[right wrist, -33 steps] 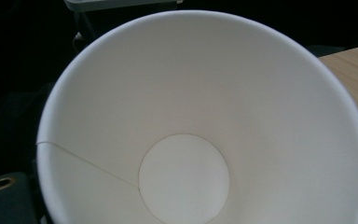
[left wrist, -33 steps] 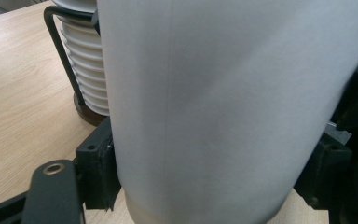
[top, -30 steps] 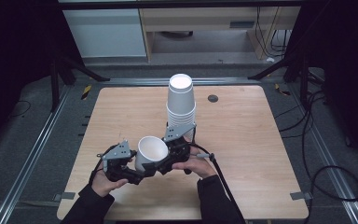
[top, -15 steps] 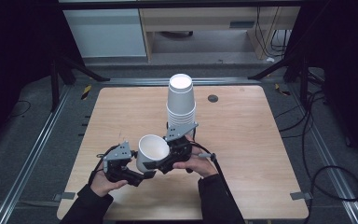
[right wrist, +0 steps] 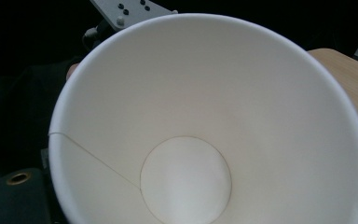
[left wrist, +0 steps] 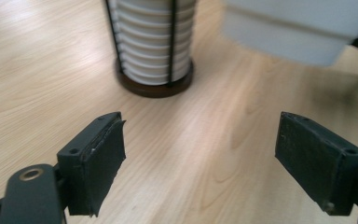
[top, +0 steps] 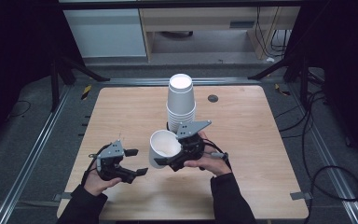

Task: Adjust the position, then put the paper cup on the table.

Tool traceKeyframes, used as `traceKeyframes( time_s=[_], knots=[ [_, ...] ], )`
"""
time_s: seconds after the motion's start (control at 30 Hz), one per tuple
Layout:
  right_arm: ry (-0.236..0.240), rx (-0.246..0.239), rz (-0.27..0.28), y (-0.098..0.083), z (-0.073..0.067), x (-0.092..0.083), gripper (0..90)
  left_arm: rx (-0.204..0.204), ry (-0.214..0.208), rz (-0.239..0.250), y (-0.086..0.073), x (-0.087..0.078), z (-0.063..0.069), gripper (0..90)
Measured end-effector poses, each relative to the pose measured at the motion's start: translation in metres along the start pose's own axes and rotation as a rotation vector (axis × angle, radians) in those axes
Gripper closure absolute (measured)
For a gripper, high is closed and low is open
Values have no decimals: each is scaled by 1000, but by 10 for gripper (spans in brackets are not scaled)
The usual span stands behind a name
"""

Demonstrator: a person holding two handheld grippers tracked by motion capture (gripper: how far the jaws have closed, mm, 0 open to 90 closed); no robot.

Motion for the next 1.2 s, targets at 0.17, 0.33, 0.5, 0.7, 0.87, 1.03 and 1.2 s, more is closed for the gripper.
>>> traceKeyframes(
  time_s=[0.17, 0.33, 0.5, 0.7, 0.87, 1.03, 1.2],
  knots=[
    [-34, -3, -25, -3, -2, -12, 132, -31, 44, 8, -1, -2, -8, 149],
    [-67, 4, -42, -8, -1, -24, 131, -67, 96, 4, -3, -2, -17, 150],
    [-126, 29, -77, -19, 1, -42, 130, -97, 127, 7, -5, -3, -23, 153],
    [-180, 52, -99, -34, 1, -63, 130, -124, 147, 9, -6, -4, -29, 151],
    [-216, 70, -112, -43, 3, -78, 131, -129, 157, 6, -6, -4, -31, 151],
    [-259, 74, -147, -54, 6, -94, 131, -144, 170, 6, -7, -5, -34, 151],
    [-347, 114, -167, -70, 15, -116, 131, -154, 185, 4, -8, -6, -37, 152]
  ],
)
Point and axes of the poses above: each handheld gripper's, and its own axes: x roughly forward along the jaws, y roughly out of its top, z roughly to its right, the point moved 3 cm from there along x, roughly forward along the jaws, and after that the axes turned 14 degrees about -x, right-handed, at the moved point
